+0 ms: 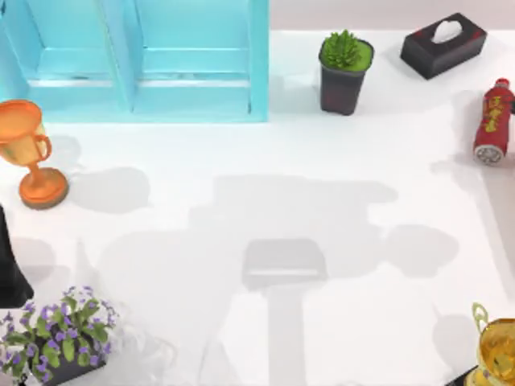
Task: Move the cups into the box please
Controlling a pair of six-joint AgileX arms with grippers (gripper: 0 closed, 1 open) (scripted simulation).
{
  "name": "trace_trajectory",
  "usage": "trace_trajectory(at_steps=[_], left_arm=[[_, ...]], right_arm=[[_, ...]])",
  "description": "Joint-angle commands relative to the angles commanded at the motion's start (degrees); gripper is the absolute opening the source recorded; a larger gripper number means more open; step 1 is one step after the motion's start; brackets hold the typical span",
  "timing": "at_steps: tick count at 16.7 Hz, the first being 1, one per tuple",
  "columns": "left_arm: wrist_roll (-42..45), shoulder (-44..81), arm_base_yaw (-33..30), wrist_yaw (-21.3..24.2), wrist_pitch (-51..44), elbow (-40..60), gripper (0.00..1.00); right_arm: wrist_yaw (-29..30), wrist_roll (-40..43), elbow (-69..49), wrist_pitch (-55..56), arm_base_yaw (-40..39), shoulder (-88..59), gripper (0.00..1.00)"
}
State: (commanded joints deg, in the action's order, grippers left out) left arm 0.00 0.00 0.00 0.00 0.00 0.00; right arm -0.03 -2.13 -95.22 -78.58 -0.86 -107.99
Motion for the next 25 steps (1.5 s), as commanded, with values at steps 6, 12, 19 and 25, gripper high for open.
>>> trace_trajectory(at_steps=[6,12,19,25], left_arm=[[0.0,0.0,0.0,0.0,0.0,0.0,1.0],[0.0,0.0,0.0,0.0,0.0,0.0,1.0],[0.0,0.0,0.0,0.0,0.0,0.0,1.0],[0.0,0.0,0.0,0.0,0.0,0.0,1.0]], right_arm=[[0.02,22.77,-3.29,-3.64,22.4,0.88,0.0],[-0.13,27.06,-3.8,-4.09,26.62,1.62,0.0],[-0.17,26.95,4.27,3.76,26.3,1.35,0.0],[-0.13,26.86,10.75,10.61,26.41,1.46,0.0]])
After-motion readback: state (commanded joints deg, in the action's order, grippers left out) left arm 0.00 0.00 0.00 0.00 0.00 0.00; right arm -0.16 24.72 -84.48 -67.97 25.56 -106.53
